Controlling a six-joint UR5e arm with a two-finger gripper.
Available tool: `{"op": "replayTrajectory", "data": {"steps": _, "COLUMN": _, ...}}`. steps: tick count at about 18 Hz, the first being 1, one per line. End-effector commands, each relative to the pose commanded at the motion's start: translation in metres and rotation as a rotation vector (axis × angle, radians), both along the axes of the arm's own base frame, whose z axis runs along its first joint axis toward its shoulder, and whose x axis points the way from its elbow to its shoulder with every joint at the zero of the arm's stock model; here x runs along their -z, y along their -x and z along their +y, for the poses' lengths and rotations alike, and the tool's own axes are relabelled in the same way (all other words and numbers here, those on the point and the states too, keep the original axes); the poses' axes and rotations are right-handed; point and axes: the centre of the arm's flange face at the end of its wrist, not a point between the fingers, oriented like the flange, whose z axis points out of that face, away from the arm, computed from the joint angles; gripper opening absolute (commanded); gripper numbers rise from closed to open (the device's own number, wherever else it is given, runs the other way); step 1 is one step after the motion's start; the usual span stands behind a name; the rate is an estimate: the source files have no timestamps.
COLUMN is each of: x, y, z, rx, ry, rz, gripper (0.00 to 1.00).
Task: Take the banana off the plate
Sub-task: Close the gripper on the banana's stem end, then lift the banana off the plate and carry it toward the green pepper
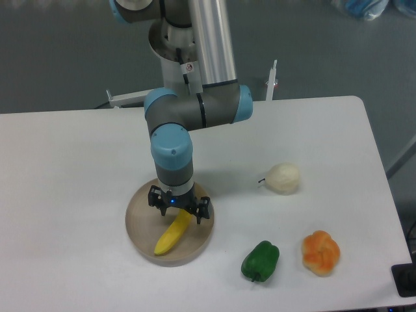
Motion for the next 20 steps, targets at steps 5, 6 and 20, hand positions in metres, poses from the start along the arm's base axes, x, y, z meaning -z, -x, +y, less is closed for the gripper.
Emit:
{"op": "replayTrajectory", "data": {"steps": 5, "x": -0.002, "y": 0.0, "z": -0.001, "rx": 0.006, "ry": -0.003, "rz": 0.001, "gripper": 0.45}}
{"op": "replayTrajectory", "data": {"steps": 6, "x": -0.003, "y": 0.0, "z": 0.0, "rx": 0.006, "ry": -0.004, "rz": 0.001, "gripper": 0.43}}
{"op": "replayTrajectory", "data": {"steps": 20, "x": -0.081, "y": 0.031, "z": -0.001, "rx": 0.083, "ry": -0.105, "rz": 0.077, "gripper": 0.3}}
